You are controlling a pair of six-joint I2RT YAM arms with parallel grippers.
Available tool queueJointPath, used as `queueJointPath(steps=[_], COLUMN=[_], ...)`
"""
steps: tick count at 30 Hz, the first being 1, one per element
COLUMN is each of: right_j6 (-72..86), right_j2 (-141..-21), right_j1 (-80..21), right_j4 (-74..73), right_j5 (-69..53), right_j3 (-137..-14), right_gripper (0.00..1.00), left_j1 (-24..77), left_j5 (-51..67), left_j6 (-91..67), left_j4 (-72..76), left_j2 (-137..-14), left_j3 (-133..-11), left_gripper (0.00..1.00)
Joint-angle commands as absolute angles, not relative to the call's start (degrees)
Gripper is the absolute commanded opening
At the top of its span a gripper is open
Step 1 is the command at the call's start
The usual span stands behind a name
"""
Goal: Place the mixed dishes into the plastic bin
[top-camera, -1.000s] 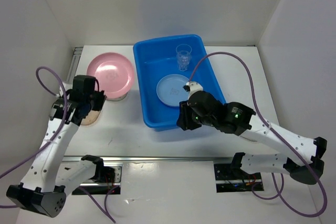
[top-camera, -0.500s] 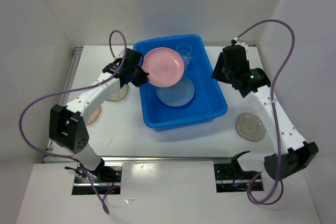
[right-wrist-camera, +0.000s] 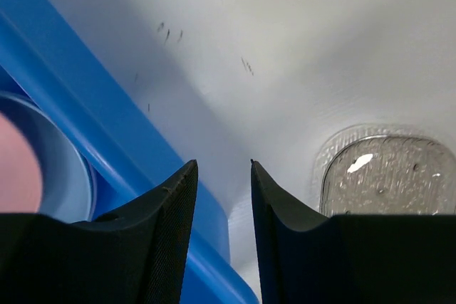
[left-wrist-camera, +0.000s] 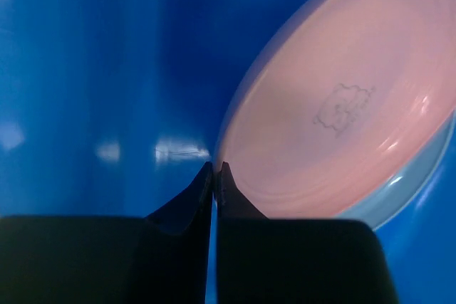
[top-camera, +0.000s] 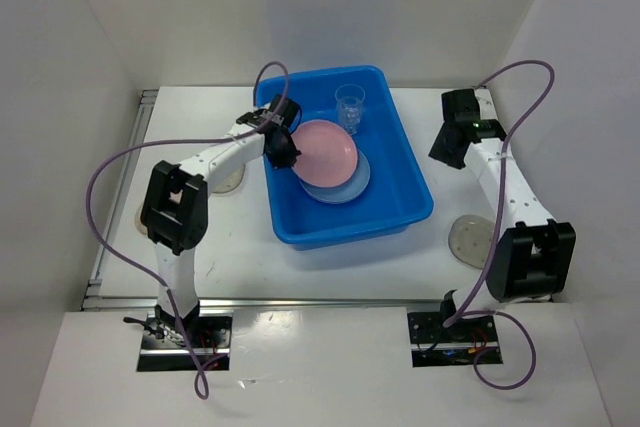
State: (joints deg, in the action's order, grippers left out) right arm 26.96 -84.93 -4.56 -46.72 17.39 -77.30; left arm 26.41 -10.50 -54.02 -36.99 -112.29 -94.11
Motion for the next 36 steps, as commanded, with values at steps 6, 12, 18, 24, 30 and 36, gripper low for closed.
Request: queueJointPath(steps=[6,12,18,24,30,36], right_j6=[27.94,29.88,32.16,33.49,34.98,34.98], right_j2=[-83.06,-81.22,-79.37,-78.84,-79.89,-75.25], right_j1=[-6.15,-9.66,-12.30,-15.89,-17.75,-17.75], right_j4=[-45.35,-45.97,-46.58,-45.89,-46.92,-52.21], right_j5=[12.39,9.14,6.69,2.11,6.21,17.57], right_j3=[-70.94,-68.12,-66.36,-63.90,-66.61,-73.65], right_gripper=[0.41,0.41,0.38,0.38,0.38,0.46], left_j1=[26.72,26.72,26.72,26.72,24.00,9.98], left_j5=[-14.85,-12.13,-12.66,-11.51,-10.90,-15.91], left_j6=[-46.85,-45.80,-43.95,-42.55,-39.30,-36.04], left_j4=[-40.25,-40.25,-40.25,-42.01,-42.63,-42.10], left_j2=[-113.99,-116.63,-114.61,-109.87,-103.81,-95.99], left_j3=[-96.94,-98.61,-98.61,-107.64,-113.28,-107.09], left_gripper=[0.00,0.27,0.56,0.61,0.65,0.60])
